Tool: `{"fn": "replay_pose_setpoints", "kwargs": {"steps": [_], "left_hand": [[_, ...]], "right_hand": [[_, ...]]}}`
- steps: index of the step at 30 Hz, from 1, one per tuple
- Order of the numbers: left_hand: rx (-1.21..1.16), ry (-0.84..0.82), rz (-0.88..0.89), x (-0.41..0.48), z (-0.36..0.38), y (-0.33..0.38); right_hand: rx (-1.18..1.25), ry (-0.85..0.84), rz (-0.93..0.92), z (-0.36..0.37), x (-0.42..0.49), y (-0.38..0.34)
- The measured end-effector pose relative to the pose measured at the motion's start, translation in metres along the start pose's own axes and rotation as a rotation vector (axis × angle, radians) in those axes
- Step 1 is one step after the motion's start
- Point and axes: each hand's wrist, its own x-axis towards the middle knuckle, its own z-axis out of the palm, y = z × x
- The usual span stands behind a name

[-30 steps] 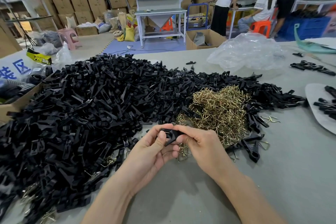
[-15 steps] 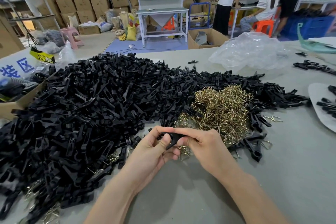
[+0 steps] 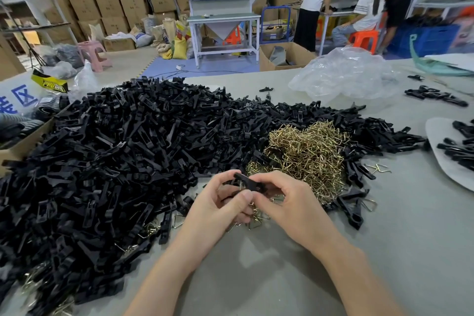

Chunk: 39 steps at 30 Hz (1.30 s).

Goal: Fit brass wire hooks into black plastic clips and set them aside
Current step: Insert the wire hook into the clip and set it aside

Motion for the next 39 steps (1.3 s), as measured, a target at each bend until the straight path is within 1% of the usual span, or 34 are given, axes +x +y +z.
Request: {"fn": "replay_pose_setpoints", "kwargs": {"steps": [2, 6, 9, 12, 16, 19, 21, 24, 28, 30, 32, 33, 35, 37, 39], "left_hand": [[0.098, 0.017, 0.052, -0.002, 0.000, 0.001], [0.167, 0.025, 0.104, -0.006, 0.000, 0.011], [0.295, 0.013, 0.125, -0.009, -0.001, 0.016], [0.408, 0.002, 0.155, -0.011, -0.003, 0.017], [0.674, -0.037, 0.330, -0.015, 0.003, 0.008], [0.715, -0.087, 0.392, -0.013, 0.029, 0.005], [0.709, -0.110, 0.410, -0.003, 0.057, 0.005], [0.698, -0.102, 0.376, 0.018, 0.111, 0.008], [0.575, -0.068, 0.317, 0.051, 0.204, 0.010], [0.515, -0.112, 0.245, 0.071, 0.254, 0.011], [0.398, -0.209, 0.090, 0.089, 0.298, 0.013], [0.345, -0.258, 0.012, 0.095, 0.315, 0.014], [0.324, -0.308, -0.048, 0.100, 0.335, 0.012], [0.338, -0.304, -0.029, 0.096, 0.335, 0.004], [0.347, -0.289, 0.038, 0.084, 0.320, 0.000]], "right_hand": [[0.011, -0.026, -0.006, 0.003, 0.000, -0.001], [0.052, -0.033, -0.006, 0.005, 0.000, -0.002], [0.105, -0.048, 0.035, 0.002, 0.000, -0.003], [0.161, -0.100, 0.100, -0.007, 0.000, -0.003], [0.168, -0.180, 0.154, -0.035, -0.012, 0.001], [0.177, -0.182, 0.161, -0.063, -0.026, 0.002], [0.234, -0.094, 0.179, -0.087, -0.035, 0.002], [0.299, 0.131, 0.201, -0.121, -0.043, 0.006], [0.605, 0.576, 0.297, -0.149, -0.048, 0.023], [0.691, 0.768, 0.335, -0.163, -0.051, 0.030], [0.682, 0.923, 0.370, -0.176, -0.057, 0.035], [0.666, 0.982, 0.395, -0.182, -0.059, 0.037], [0.645, 1.050, 0.433, -0.190, -0.062, 0.041], [0.636, 1.049, 0.455, -0.193, -0.062, 0.042], [0.606, 1.007, 0.449, -0.188, -0.059, 0.040]]}}
